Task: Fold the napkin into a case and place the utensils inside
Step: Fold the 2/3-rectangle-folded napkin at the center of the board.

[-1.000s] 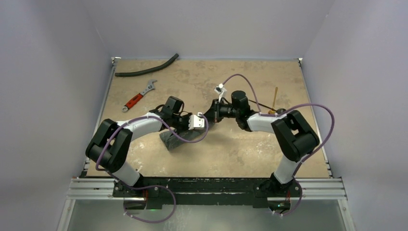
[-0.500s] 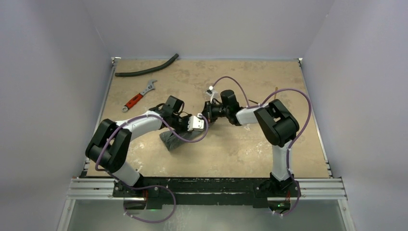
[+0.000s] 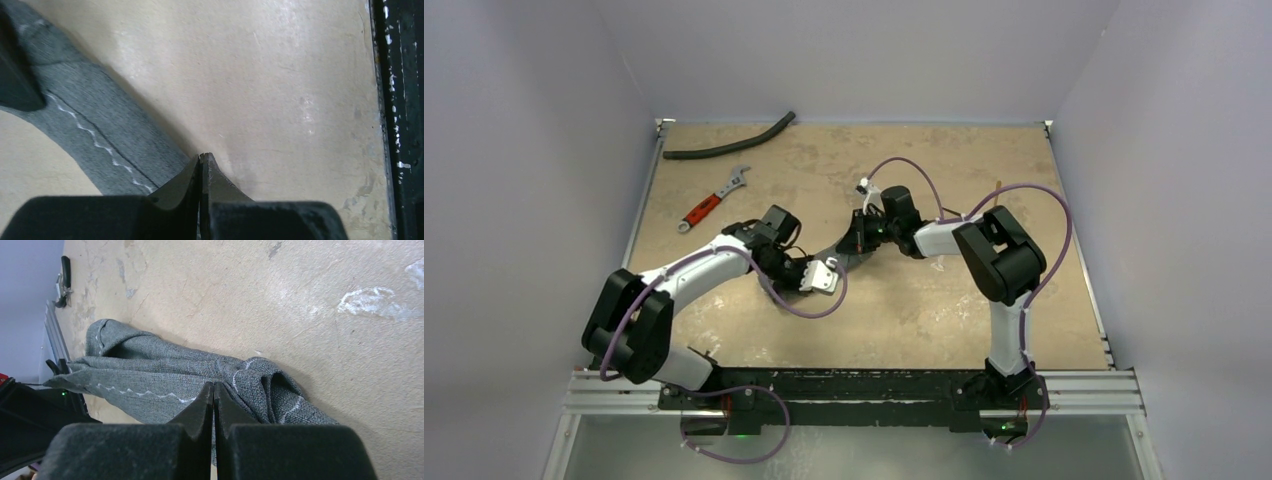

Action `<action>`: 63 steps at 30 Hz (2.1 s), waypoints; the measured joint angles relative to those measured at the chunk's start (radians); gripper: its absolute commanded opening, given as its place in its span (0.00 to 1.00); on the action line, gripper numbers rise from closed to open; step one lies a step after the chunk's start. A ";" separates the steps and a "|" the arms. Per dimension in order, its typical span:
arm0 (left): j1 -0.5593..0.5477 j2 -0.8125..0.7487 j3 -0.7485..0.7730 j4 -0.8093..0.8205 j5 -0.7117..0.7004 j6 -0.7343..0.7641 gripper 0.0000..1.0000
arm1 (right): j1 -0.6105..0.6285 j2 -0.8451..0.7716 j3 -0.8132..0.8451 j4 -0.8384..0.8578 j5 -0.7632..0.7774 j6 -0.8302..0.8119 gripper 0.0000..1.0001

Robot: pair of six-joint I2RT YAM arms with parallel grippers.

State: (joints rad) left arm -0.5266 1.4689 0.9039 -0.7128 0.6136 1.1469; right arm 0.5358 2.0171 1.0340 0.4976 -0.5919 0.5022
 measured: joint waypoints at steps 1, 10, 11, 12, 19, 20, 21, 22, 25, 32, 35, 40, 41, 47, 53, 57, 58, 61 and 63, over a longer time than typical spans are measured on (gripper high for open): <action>-0.003 -0.010 -0.013 0.001 -0.013 -0.002 0.00 | 0.000 0.000 0.000 -0.001 0.004 -0.001 0.00; 0.026 -0.076 -0.066 0.057 -0.132 -0.056 0.00 | 0.003 -0.002 0.000 -0.006 0.026 -0.008 0.00; 0.033 -0.084 -0.068 0.060 -0.142 -0.060 0.00 | 0.003 -0.002 0.000 -0.007 0.026 -0.010 0.00; 0.041 -0.090 -0.071 0.064 -0.154 -0.064 0.00 | 0.005 -0.002 0.000 -0.007 0.027 -0.012 0.00; 0.061 -0.095 -0.132 0.074 -0.192 -0.064 0.00 | 0.011 -0.021 -0.008 -0.023 0.044 -0.026 0.00; 0.061 -0.095 -0.145 0.082 -0.195 -0.064 0.00 | 0.012 -0.025 -0.010 -0.026 0.046 -0.027 0.00; 0.061 -0.095 -0.158 0.094 -0.201 -0.064 0.00 | 0.014 -0.031 -0.011 -0.029 0.048 -0.029 0.00; 0.061 -0.095 -0.169 0.106 -0.208 -0.064 0.00 | 0.016 -0.037 -0.013 -0.036 0.050 -0.032 0.00; 0.064 -0.094 -0.184 0.132 -0.227 -0.065 0.00 | 0.027 -0.063 -0.017 -0.056 0.060 -0.046 0.00; 0.113 -0.082 -0.179 0.152 -0.212 -0.101 0.00 | 0.052 -0.180 -0.058 -0.103 0.117 -0.102 0.01; 0.134 -0.073 -0.165 0.147 -0.189 -0.117 0.00 | 0.072 -0.245 -0.062 -0.105 0.136 -0.134 0.00; 0.138 -0.059 -0.148 0.148 -0.183 -0.117 0.00 | 0.133 -0.255 -0.035 -0.088 0.130 -0.175 0.24; 0.138 -0.056 -0.148 0.150 -0.183 -0.118 0.00 | 0.146 -0.241 -0.029 -0.078 0.124 -0.179 0.26; 0.138 -0.055 -0.148 0.193 -0.216 -0.142 0.00 | 0.191 -0.130 -0.003 -0.026 0.037 -0.177 0.26; 0.138 -0.055 -0.148 0.257 -0.266 -0.170 0.00 | 0.209 -0.019 0.063 0.061 -0.059 -0.136 0.29; 0.138 -0.055 -0.144 0.261 -0.271 -0.206 0.00 | 0.228 0.052 0.120 0.118 -0.090 -0.101 0.29; 0.138 -0.055 -0.141 0.261 -0.271 -0.214 0.00 | 0.234 0.069 0.134 0.131 -0.097 -0.093 0.29; 0.142 -0.055 -0.138 0.257 -0.287 -0.237 0.00 | 0.245 0.115 0.164 0.152 -0.109 -0.073 0.30; 0.147 -0.055 -0.138 0.261 -0.298 -0.251 0.00 | 0.248 0.144 0.182 0.163 -0.108 -0.063 0.30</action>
State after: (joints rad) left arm -0.3794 1.4136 0.7662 -0.4522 0.3153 0.8955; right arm 0.7837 2.1612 1.2163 0.6609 -0.6998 0.4389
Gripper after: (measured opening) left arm 0.002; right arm 0.293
